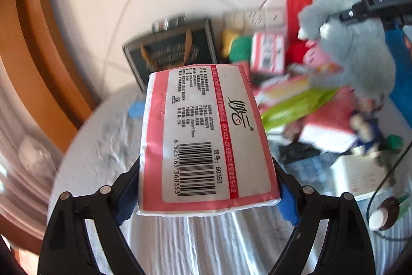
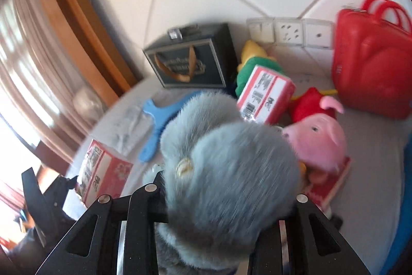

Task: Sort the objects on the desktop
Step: 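Carry the grey plush into the blue crate while the left tool drops the tissue pack in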

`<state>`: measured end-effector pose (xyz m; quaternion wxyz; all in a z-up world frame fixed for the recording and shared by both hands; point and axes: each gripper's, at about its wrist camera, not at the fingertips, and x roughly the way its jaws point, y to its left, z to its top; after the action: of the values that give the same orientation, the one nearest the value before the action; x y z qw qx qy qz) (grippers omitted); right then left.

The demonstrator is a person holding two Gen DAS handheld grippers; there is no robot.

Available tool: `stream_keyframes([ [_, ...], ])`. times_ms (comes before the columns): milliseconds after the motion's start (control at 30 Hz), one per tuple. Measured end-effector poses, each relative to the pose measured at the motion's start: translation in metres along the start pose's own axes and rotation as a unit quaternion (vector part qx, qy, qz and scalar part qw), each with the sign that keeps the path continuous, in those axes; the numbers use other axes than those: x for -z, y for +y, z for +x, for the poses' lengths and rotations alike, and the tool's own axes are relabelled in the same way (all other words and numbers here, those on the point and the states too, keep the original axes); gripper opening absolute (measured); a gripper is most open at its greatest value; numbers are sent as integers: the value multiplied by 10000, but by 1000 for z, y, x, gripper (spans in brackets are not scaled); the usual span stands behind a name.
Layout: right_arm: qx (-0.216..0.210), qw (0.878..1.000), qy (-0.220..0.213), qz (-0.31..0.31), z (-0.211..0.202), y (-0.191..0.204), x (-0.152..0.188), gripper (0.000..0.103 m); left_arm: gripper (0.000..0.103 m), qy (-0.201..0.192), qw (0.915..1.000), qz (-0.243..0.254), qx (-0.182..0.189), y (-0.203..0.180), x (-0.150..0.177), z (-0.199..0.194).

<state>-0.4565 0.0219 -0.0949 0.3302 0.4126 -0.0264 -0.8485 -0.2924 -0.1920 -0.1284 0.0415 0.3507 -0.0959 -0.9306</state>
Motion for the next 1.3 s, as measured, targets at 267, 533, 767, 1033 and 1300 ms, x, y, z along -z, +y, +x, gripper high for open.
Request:
stream_keyframes([
  [267,641,9904,-1208,205,-148,21,21,29,88,-1008,9892,723,787,-56,-46,-80],
  [533,1472,9520,-2605,650,-323,13,64,29,88,-2006,9505,1370,1938,-156,-106,-153],
  [767,2292,9121,-3238,1032,-454,-31,113,29,89,-2574,9160,1593,2633,-274,-151,-212],
  [1033,2810,8883,-3384,1320,-532,-99,140,29,89,-2859,8966,1839,2839,-383,-196,-252],
  [1300,3212,8665,-3537,1446,-562,-147,142,97,97,-3102,8981,1879,2488,-448,-240,-275],
])
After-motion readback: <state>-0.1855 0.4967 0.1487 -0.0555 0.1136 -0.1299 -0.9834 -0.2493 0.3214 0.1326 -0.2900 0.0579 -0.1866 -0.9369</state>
